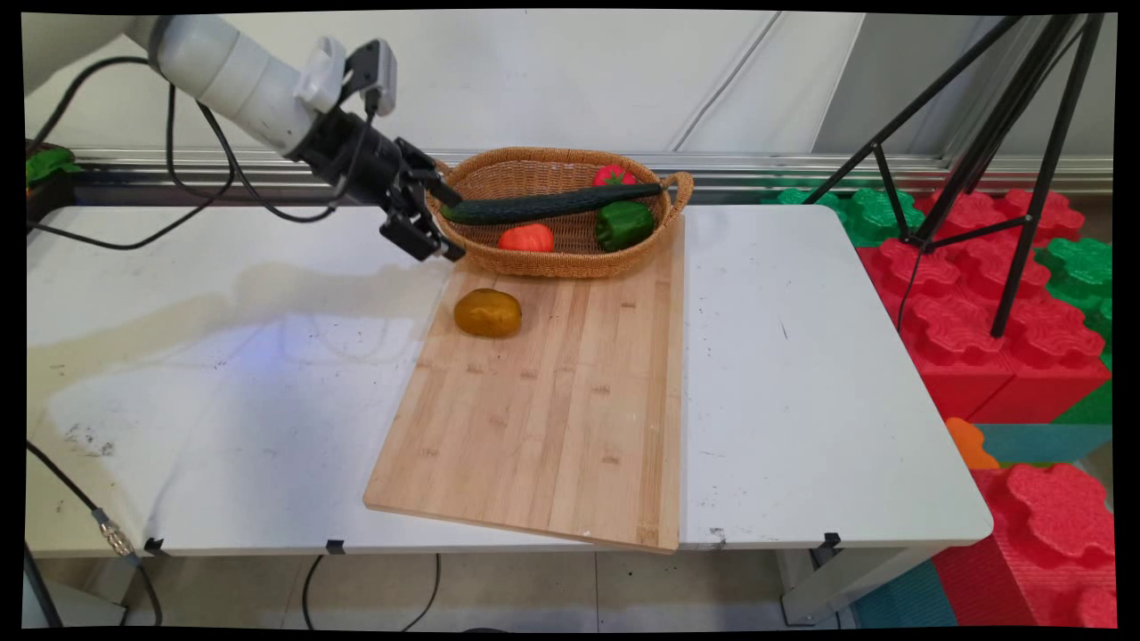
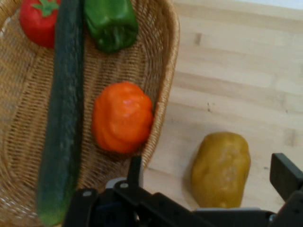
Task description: Pick up the potato from the cutting board
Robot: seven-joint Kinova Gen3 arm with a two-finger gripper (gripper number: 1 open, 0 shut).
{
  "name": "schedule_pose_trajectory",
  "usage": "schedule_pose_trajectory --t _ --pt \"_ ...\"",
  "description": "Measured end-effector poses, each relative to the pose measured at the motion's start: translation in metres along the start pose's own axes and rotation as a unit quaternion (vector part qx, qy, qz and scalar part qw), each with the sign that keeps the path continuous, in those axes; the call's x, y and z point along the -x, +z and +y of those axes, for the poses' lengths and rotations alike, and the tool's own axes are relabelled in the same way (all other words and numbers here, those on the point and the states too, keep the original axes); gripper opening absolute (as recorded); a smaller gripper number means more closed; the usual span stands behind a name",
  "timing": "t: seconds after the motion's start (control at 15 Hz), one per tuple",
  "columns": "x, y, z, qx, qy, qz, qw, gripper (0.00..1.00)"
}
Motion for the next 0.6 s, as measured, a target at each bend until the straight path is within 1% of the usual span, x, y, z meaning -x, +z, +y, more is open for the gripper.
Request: schedule_pose_trajectory --t 0.13,0.4,0.6 --pt "0.003 0.009 0.003 0.003 -0.004 -0.008 1.0000 1.00" --pt "0.010 0.038 0.010 0.009 -0.016 -0.033 0.9993 1.00" --pt "0.013 0.059 0.015 0.017 -0.024 -0.050 0.9983 1.00"
